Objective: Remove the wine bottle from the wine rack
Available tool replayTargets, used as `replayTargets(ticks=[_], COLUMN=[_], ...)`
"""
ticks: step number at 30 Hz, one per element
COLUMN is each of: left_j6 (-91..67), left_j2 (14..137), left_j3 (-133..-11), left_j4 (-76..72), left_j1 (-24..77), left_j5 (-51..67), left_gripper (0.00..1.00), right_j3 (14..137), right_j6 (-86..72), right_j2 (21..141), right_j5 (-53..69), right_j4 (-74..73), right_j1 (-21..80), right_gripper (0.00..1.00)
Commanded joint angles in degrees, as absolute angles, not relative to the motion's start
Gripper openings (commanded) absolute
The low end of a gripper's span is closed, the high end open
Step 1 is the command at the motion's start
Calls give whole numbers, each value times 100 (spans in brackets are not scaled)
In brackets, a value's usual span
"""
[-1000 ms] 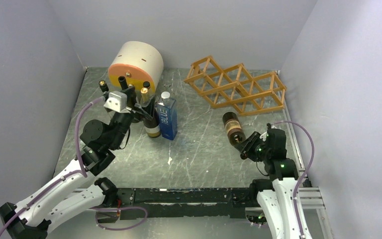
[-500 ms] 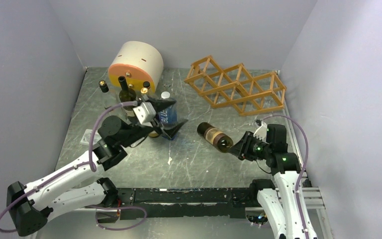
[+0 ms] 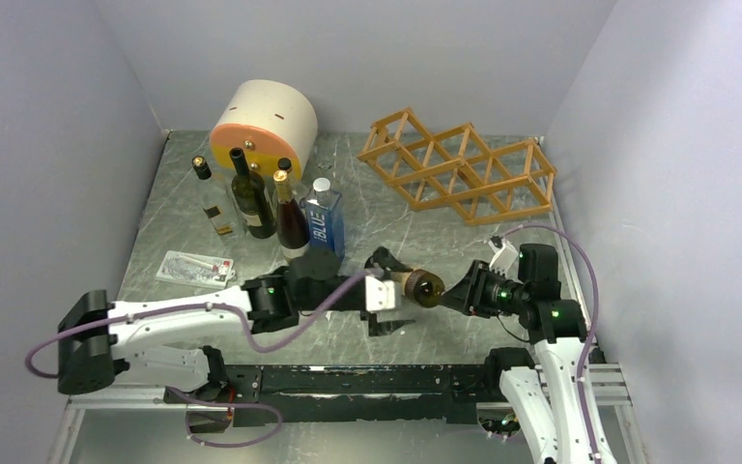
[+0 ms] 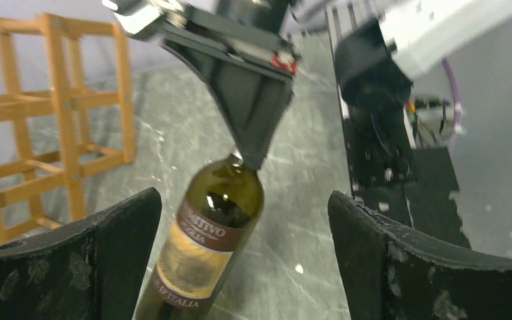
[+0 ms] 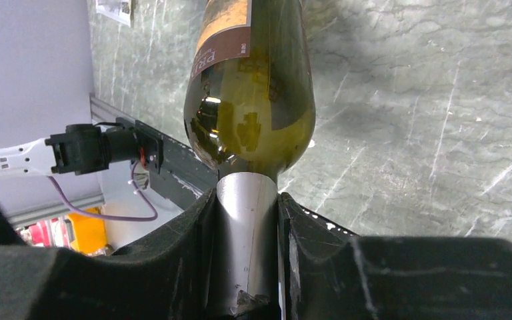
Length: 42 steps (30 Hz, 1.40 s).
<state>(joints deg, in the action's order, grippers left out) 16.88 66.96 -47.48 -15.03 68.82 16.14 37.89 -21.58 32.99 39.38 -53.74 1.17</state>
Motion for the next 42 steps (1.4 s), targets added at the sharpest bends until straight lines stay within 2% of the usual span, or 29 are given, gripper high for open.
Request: replayTargets(ticks=[1,6,20,22,25,27,29,41,42], left_j6=[2502,2616,2795,2819,2786,2615,2443,1770,1756], left_j2=[7204,7827,9637,9781,9934,9946,9884,9553,9496], left_j3=[-5045,-5347,-6791,-6885,-6899,-6912,-6778,-6100,-6036], left_j4=[-819,-824,-204,-237,-381,-408,-644,-1510,-1583], left_j1=[7253,7407,7671,7669,7677,7673,7668,7674,7669], left_j5=[1204,793,709,682,445,380,431,370,332], left_gripper=[100,100,100,97,90,83,72,35,27], right_j3=[4031,4053,4375,4406,4466,4482,4466,4659,4716], right_j6=[-2066,-2036,-1559,-1574,-1524,-1528,-1546,-1598,-1611], right_j2=[3249,3206,3113,3071,3046,3035,3016,2884,2865], right_j5=[4446,4511,4300,4339,4290,4319,4325,4281,4253], right_j4=[-5100,-5174,-5823,-5791,-5850,-5862,-5855,-5940,-5950], right_j1=[256,335,339,336,341,336,336,342,342], right_gripper=[0,0,0,0,0,1,6,51,56])
